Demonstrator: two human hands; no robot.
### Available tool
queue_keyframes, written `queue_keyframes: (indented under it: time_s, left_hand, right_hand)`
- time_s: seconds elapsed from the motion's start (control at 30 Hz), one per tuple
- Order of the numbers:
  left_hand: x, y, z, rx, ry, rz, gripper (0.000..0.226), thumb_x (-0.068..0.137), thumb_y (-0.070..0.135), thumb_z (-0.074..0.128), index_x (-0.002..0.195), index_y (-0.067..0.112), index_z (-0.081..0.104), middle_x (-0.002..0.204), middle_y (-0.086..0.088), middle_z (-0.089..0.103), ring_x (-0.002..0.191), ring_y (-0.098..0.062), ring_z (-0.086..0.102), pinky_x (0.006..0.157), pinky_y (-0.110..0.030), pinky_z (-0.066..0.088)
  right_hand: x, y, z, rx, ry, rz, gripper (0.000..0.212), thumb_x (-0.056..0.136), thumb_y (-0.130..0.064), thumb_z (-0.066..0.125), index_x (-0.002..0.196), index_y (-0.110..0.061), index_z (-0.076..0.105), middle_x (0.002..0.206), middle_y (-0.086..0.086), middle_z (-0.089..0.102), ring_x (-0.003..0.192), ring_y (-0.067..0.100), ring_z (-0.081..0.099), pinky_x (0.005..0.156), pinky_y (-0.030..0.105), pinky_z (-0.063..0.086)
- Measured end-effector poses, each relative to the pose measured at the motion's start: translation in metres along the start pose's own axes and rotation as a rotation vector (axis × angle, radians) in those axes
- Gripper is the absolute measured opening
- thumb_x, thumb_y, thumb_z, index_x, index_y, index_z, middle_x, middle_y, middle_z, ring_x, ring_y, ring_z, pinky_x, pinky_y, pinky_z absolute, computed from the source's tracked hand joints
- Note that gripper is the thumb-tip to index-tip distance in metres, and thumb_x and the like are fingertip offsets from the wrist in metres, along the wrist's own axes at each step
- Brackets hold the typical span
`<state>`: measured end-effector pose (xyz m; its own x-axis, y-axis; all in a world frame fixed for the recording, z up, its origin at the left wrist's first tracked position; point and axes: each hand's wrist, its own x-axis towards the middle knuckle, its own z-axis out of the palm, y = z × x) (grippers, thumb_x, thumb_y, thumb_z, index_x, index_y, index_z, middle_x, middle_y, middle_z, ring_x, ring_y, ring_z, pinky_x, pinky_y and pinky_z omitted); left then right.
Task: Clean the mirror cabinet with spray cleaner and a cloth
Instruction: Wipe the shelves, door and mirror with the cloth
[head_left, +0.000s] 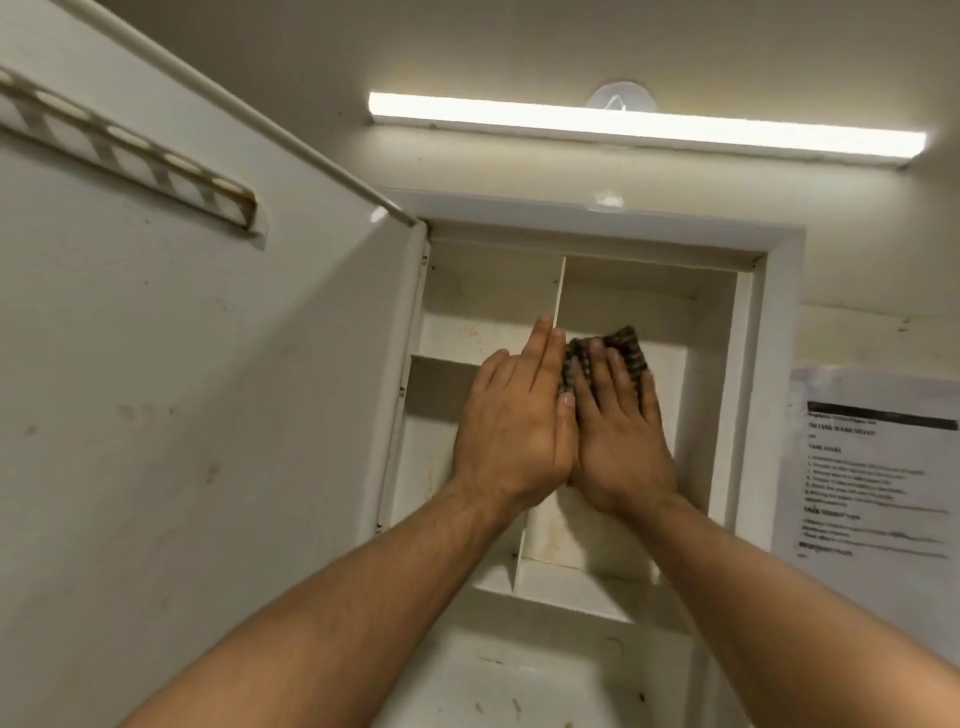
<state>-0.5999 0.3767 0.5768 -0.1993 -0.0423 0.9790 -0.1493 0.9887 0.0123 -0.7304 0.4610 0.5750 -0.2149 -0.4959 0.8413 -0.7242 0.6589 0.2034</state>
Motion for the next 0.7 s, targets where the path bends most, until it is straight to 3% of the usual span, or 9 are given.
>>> queue_keyframes:
  time_s: [0.1,0.17,0.23,0.27,0.37,0.4,0.47,0.6,0.7]
  left_hand:
    - [0.0,0.005,0.001,0.0,-0.011,-0.032,0.064,0.102,0.035,0.034,0.16,0.007,0.03,0.168,-0.01,0.029,0.139,-0.02,0.045,0.124,-0.04,0.021]
    - [0.001,0.006,0.0,0.009,-0.023,-0.035,0.064,0.103,0.037,0.032,0.16,0.007,0.03,0.168,-0.01,0.029,0.138,-0.02,0.047,0.123,-0.04,0.021]
    - [0.001,0.005,-0.004,0.023,-0.049,-0.029,0.065,0.103,0.038,0.03,0.16,0.006,0.029,0.168,-0.012,0.03,0.136,-0.022,0.049,0.122,-0.041,0.023]
    - [0.001,0.004,-0.006,0.031,-0.052,-0.027,0.066,0.103,0.038,0.031,0.16,0.006,0.028,0.168,-0.012,0.029,0.136,-0.023,0.049,0.122,-0.041,0.023]
    - [0.0,0.007,-0.008,0.041,-0.085,-0.019,0.067,0.103,0.036,0.034,0.162,0.005,0.024,0.17,-0.012,0.022,0.142,-0.024,0.044,0.125,-0.041,0.018]
    - [-0.001,0.007,-0.007,0.051,-0.093,-0.014,0.069,0.102,0.035,0.036,0.162,0.006,0.022,0.171,-0.012,0.019,0.144,-0.023,0.041,0.126,-0.04,0.015]
    - [-0.006,0.004,-0.004,0.097,-0.118,0.018,0.071,0.101,0.034,0.036,0.163,0.007,0.017,0.172,-0.011,0.013,0.149,-0.022,0.034,0.128,-0.039,0.008]
    - [-0.03,-0.011,-0.002,0.241,-0.19,0.088,0.073,0.101,0.031,0.031,0.164,0.007,0.002,0.173,-0.011,-0.007,0.16,-0.024,-0.004,0.13,-0.042,-0.001]
    - [-0.059,-0.012,0.004,0.29,-0.247,0.118,0.076,0.103,0.033,0.033,0.164,0.006,-0.005,0.171,-0.012,-0.017,0.159,-0.023,-0.015,0.13,-0.041,-0.006]
  right_hand:
    - [-0.011,-0.035,0.0,0.119,-0.101,0.269,0.096,0.103,-0.052,0.038,0.155,-0.017,-0.033,0.162,0.014,-0.04,0.152,0.03,-0.034,0.122,0.05,-0.022]
    - [-0.031,-0.026,0.002,0.097,-0.15,0.035,0.101,0.1,-0.053,0.039,0.15,-0.021,-0.042,0.16,0.011,-0.043,0.153,0.03,-0.033,0.122,0.05,-0.022]
    - [-0.044,0.004,-0.012,-0.013,-0.219,-0.203,0.09,0.101,-0.047,0.034,0.155,-0.023,-0.035,0.166,0.008,-0.034,0.155,0.027,-0.028,0.127,0.052,-0.012]
    - [-0.038,0.014,-0.015,-0.016,-0.216,-0.214,0.086,0.1,-0.045,0.032,0.158,-0.024,-0.028,0.169,0.008,-0.028,0.156,0.027,-0.025,0.128,0.053,-0.009]
    - [-0.015,-0.004,-0.028,0.148,-0.198,0.271,0.093,0.099,-0.044,0.044,0.162,-0.014,-0.018,0.168,0.017,-0.026,0.157,0.034,-0.022,0.127,0.052,-0.007]
    - [-0.014,-0.017,-0.029,0.149,-0.215,0.308,0.096,0.1,-0.043,0.046,0.161,-0.011,-0.02,0.166,0.02,-0.03,0.155,0.036,-0.025,0.127,0.054,-0.009]
    - [-0.04,-0.035,-0.012,0.093,-0.254,0.116,0.094,0.102,-0.042,0.042,0.158,-0.012,-0.029,0.163,0.018,-0.038,0.153,0.035,-0.03,0.126,0.054,-0.011]
    - [-0.071,-0.013,-0.015,-0.145,-0.448,-0.239,0.099,0.1,-0.045,0.046,0.156,-0.019,-0.032,0.16,0.011,-0.042,0.153,0.031,-0.032,0.127,0.049,-0.012]
    - [-0.036,0.018,-0.044,-0.384,-0.448,-0.295,0.095,0.101,-0.05,0.049,0.158,-0.028,-0.023,0.165,0.008,-0.033,0.156,0.029,-0.023,0.129,0.051,-0.004]
